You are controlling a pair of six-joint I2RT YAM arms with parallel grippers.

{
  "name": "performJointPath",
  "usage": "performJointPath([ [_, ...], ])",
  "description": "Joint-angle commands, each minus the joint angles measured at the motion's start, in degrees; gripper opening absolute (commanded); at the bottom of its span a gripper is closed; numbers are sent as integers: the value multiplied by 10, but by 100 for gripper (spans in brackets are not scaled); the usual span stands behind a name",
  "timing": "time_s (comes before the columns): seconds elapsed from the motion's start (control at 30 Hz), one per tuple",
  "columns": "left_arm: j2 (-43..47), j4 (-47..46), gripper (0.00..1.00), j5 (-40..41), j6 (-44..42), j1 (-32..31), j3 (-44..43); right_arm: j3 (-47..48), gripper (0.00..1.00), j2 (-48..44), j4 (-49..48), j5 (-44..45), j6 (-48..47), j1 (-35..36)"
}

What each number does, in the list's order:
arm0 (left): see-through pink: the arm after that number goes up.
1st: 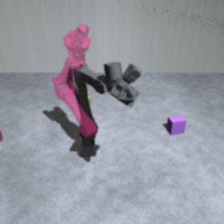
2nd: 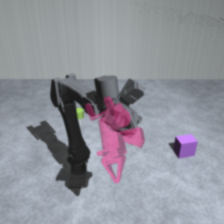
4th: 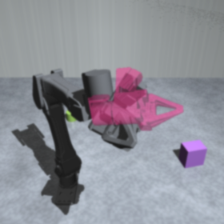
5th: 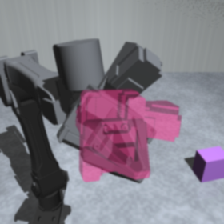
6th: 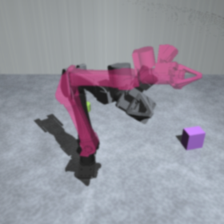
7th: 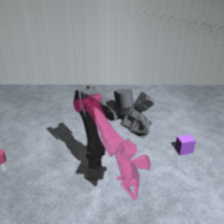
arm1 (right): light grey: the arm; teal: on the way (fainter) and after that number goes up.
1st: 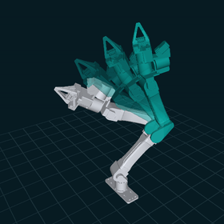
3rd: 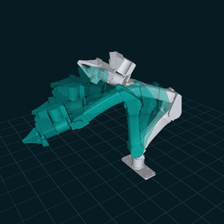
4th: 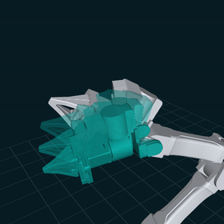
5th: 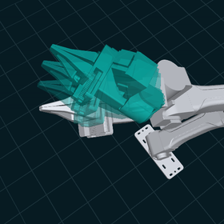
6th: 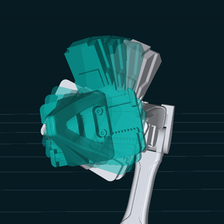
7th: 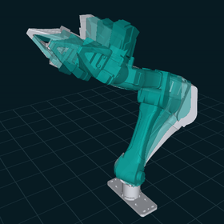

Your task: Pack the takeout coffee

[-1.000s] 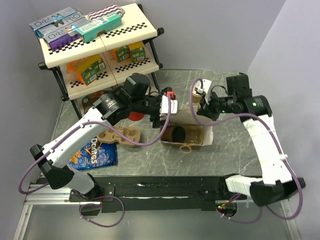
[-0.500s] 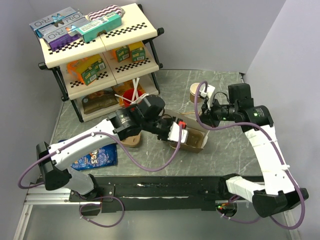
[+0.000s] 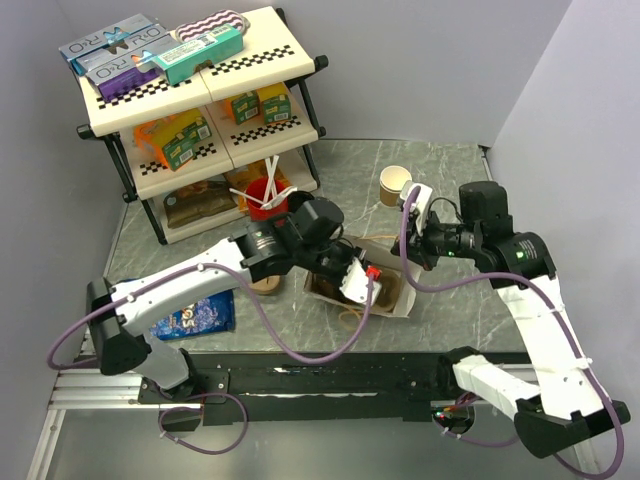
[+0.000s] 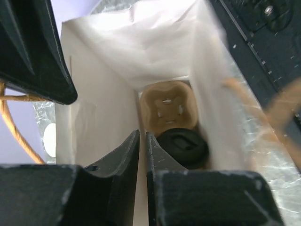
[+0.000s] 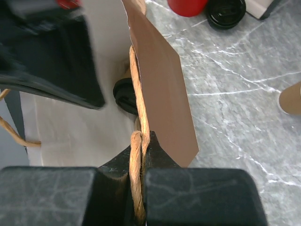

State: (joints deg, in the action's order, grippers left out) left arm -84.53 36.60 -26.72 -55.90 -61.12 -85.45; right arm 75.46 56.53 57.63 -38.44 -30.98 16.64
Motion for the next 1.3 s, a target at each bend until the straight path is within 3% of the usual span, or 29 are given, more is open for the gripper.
performJointPath([
  [0.0, -24, 16, 15, 25, -45, -6, -13, -10, 0, -26, -39, -2, 31, 13],
  [0.7, -64, -34, 1, 145, -86, -9, 82, -117, 0, -100, -209, 181, 63, 125],
  [1.03, -71, -42, 1, 99, 41, -1, 79, -124, 0, -105, -220, 247, 19, 178],
  [1.27, -51, -121, 1, 148, 80, 1, 105, -109, 0, -107, -247, 287, -9, 193],
])
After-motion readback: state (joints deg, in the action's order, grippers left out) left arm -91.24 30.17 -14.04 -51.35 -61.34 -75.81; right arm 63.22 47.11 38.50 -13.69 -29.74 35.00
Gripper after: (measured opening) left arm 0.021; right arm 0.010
